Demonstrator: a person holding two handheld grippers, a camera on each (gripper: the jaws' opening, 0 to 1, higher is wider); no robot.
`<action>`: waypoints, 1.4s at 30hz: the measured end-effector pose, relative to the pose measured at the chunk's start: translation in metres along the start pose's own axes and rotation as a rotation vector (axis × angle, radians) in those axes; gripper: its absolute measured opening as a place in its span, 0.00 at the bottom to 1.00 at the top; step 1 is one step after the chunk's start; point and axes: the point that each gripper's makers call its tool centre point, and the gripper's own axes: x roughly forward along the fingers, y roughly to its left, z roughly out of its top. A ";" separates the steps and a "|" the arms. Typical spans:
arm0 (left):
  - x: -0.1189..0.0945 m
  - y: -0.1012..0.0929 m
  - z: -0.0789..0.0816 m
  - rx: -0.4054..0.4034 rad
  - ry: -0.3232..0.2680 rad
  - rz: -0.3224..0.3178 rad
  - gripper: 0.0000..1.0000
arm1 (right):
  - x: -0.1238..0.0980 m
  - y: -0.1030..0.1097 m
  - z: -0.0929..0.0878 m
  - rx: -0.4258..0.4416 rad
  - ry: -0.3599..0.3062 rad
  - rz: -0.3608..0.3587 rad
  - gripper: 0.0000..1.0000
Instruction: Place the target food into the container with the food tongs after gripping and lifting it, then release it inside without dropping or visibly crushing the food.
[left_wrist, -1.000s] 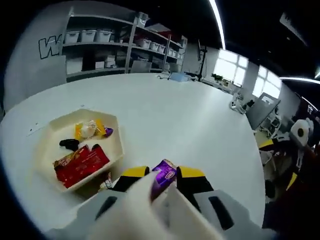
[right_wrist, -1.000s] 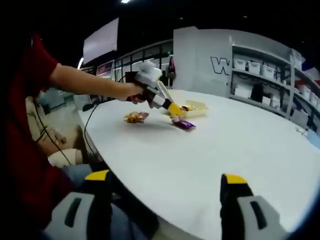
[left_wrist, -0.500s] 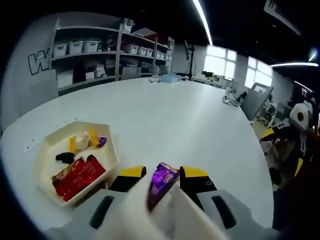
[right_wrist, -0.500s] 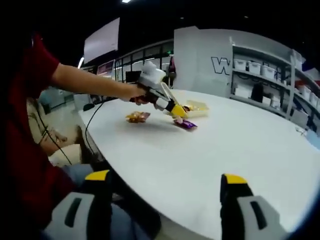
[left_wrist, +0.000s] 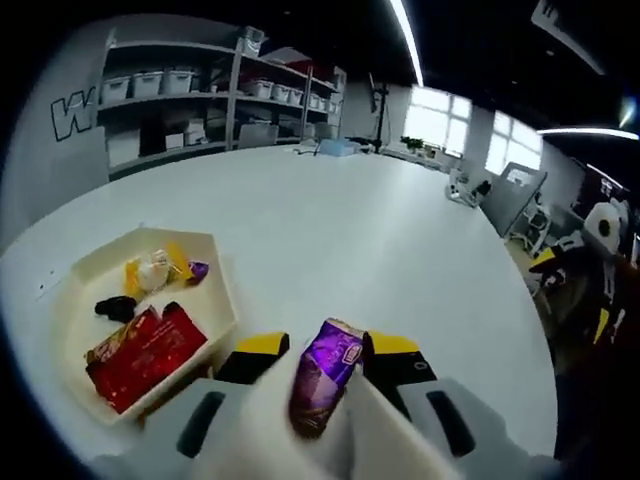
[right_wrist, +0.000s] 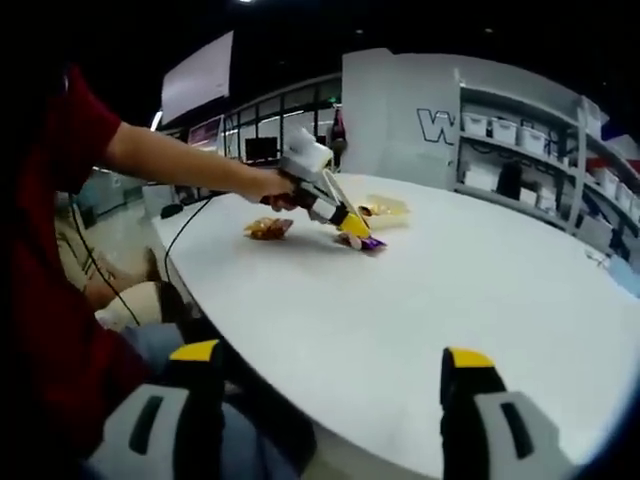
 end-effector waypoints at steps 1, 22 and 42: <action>-0.001 -0.002 -0.002 -0.057 0.006 -0.008 0.25 | 0.001 0.000 -0.001 -0.002 0.004 0.001 0.88; -0.017 -0.010 0.033 -0.185 -0.060 0.000 0.19 | -0.001 -0.002 0.007 -0.001 -0.017 -0.016 0.92; -0.044 0.046 0.063 -0.205 -0.117 0.117 0.19 | -0.001 -0.001 -0.001 0.005 0.006 -0.020 0.91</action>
